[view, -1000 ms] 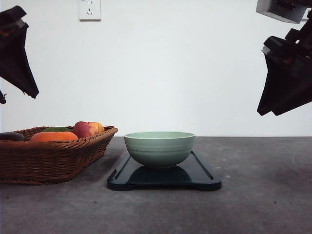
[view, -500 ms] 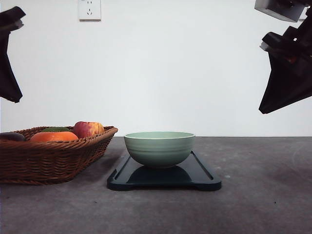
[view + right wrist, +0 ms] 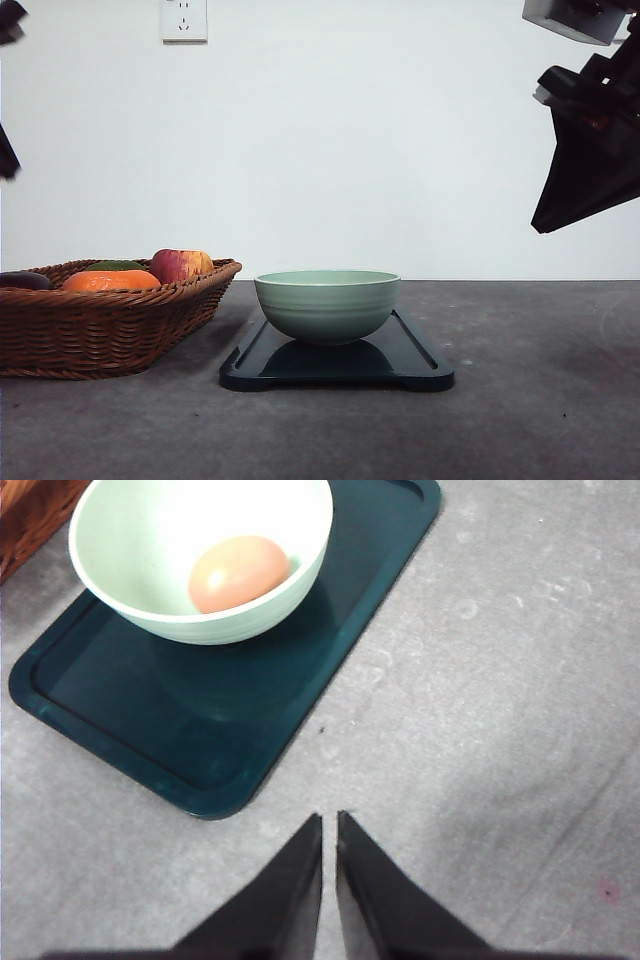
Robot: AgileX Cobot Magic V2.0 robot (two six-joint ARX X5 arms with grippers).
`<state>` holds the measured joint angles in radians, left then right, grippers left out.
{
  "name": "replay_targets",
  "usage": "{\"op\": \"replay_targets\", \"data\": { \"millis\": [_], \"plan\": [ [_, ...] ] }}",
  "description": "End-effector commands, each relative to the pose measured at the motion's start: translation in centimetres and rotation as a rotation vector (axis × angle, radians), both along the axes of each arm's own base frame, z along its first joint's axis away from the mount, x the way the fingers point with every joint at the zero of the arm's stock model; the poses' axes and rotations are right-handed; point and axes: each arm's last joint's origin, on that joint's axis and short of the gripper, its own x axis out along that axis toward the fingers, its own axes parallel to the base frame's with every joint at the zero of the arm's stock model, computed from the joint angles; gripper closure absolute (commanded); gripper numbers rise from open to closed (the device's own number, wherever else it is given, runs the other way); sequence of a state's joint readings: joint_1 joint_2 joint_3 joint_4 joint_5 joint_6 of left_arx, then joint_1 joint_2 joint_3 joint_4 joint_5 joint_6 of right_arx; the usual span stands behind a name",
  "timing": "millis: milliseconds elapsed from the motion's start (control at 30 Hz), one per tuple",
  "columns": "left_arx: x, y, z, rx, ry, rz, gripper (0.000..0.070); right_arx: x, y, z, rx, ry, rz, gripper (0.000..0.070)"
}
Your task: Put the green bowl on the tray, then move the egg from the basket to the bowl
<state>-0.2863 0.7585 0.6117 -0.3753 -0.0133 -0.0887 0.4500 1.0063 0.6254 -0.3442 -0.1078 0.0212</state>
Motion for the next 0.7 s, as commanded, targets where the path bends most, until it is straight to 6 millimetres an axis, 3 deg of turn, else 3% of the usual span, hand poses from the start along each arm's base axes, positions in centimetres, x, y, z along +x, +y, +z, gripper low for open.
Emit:
{"op": "replay_targets", "data": {
  "millis": [0, 167, 367, 667],
  "plan": [
    [-0.1, 0.6, 0.3, -0.014, -0.077, 0.011, 0.0687, 0.1, 0.2, 0.1, -0.002, -0.012, 0.007, 0.0683],
    [-1.6, 2.6, -0.3, -0.071, -0.233, 0.064, 0.0687, 0.1, 0.2, 0.1, -0.002, -0.012, 0.007, 0.0683],
    [-3.8, 4.0, -4.0, -0.094, -0.293, 0.169, 0.0687, 0.1, 0.2, 0.1, -0.002, -0.012, 0.007, 0.0683],
    [-5.8, 4.5, -8.7, -0.125, -0.364, 0.227, 0.0687, 0.1, 0.2, 0.1, -0.002, -0.012, 0.007, 0.0683]
  ]
}}
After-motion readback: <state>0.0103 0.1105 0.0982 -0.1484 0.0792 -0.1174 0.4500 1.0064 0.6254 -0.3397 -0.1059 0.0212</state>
